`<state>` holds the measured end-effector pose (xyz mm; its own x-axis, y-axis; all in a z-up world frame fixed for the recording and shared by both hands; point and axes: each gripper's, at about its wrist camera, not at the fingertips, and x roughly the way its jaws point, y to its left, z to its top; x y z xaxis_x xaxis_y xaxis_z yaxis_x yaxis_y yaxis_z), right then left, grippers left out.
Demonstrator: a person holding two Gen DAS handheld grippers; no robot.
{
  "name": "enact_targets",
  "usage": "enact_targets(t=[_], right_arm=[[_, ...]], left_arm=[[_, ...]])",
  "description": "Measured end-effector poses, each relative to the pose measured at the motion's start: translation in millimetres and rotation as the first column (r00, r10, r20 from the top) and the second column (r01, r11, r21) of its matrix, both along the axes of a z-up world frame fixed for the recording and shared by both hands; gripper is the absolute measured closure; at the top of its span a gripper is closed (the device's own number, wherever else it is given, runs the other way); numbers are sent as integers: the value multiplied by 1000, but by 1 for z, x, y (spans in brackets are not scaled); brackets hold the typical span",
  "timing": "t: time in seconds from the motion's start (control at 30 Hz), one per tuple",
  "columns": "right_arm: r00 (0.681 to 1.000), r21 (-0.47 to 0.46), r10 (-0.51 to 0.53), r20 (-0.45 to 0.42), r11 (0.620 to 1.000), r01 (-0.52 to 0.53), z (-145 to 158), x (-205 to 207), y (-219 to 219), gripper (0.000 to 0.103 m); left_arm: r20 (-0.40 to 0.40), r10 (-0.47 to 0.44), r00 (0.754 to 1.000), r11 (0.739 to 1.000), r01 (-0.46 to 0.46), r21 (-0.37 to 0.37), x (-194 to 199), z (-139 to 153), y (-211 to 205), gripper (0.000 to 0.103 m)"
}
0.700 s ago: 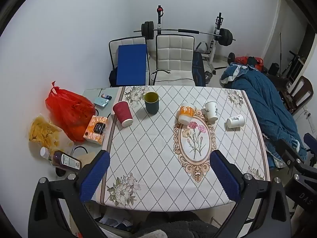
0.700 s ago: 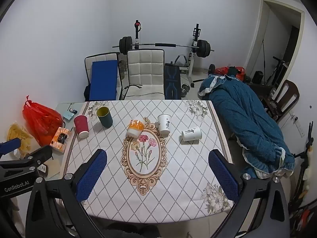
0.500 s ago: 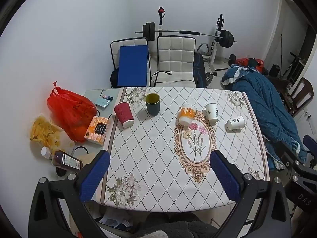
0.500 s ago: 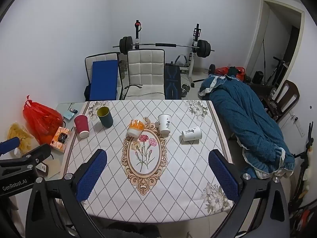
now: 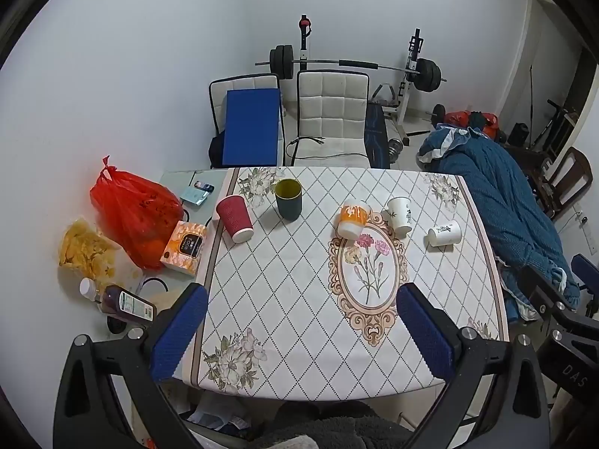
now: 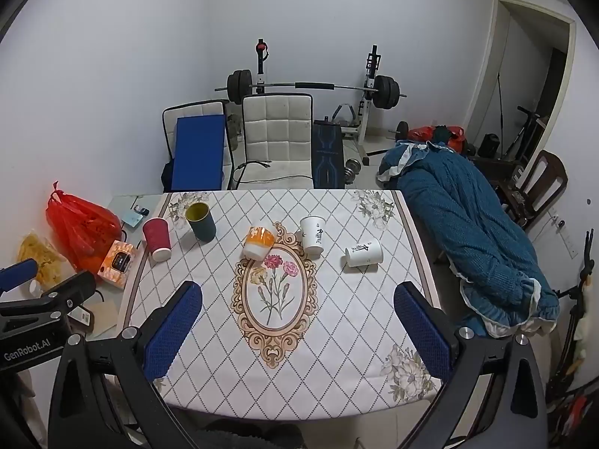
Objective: Flip cup upside down
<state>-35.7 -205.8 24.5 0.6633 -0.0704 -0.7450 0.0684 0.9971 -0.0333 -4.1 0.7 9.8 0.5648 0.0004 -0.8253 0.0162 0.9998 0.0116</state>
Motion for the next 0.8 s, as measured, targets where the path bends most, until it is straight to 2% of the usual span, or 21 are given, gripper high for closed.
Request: enact_targets(t=[0.13,0.47,0.8], right_arm=[[1000,1,-2,2,1000,2,0,-2,-3,0],[999,11,-5,34,1000,4,31,-2,4,0],[999,15,-4,50,1000,4,33,-4,5,0]], left_arm=[[6,-1,1000,1000,1,0,-3,4,1,0],[34,1,999,1000,-1,2,-5,13,0,0],[50,1,999,1000,-2,5,-7,18,0,0]])
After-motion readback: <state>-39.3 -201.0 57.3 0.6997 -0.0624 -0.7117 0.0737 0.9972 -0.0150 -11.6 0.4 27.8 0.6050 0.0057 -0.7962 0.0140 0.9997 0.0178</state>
